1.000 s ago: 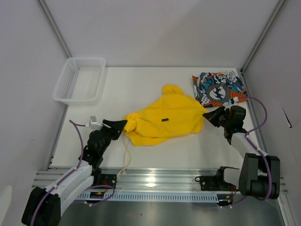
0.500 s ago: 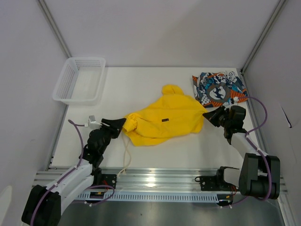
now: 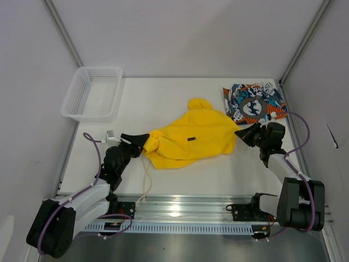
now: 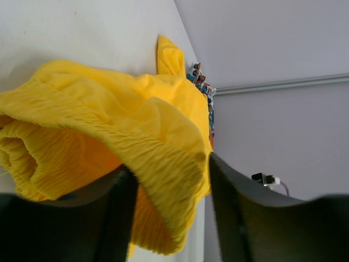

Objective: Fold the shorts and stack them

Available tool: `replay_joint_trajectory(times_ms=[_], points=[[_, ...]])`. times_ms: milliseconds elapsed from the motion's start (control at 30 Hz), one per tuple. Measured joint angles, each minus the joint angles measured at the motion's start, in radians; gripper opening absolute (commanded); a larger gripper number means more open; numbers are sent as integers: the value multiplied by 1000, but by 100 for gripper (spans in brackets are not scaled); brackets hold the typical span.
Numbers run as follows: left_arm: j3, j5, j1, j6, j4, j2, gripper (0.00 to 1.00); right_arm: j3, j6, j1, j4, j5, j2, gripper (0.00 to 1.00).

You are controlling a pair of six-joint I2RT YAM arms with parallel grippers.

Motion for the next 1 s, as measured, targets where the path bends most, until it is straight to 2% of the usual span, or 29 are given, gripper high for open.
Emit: replay_joint_trajectory(times_ms=[200,333,367,400,533,633,667,767,867,1000], points=[[6,18,0,4,22,10,24,0,0,2,0,0,0,0],[10,38,0,9,53,25,15,0,0,3,0,0,0,0],[10,44,0,10,59,26,4,0,0,3,0,0,0,0],[10,48,0,10,64,27,0,0,0,3,0,0,0,0],[13,62,0,24,51,14,0,0,0,3,0,0,0,0],[56,76,4,48,-45,-19,10,0,-2,3,-1,0,0,0],[87,80,6,61,-86,-31,25,0,-2,3,-1,0,0,0],[135,98,13,88,-135,-69,44,0,-4,3,-2,0,0,0],[142,118,18,100,-163,-106,54,0,-5,3,-4,0,0,0],[142,150,18,112,-194,-89,58,0,-5,3,-7,-1,0,0]])
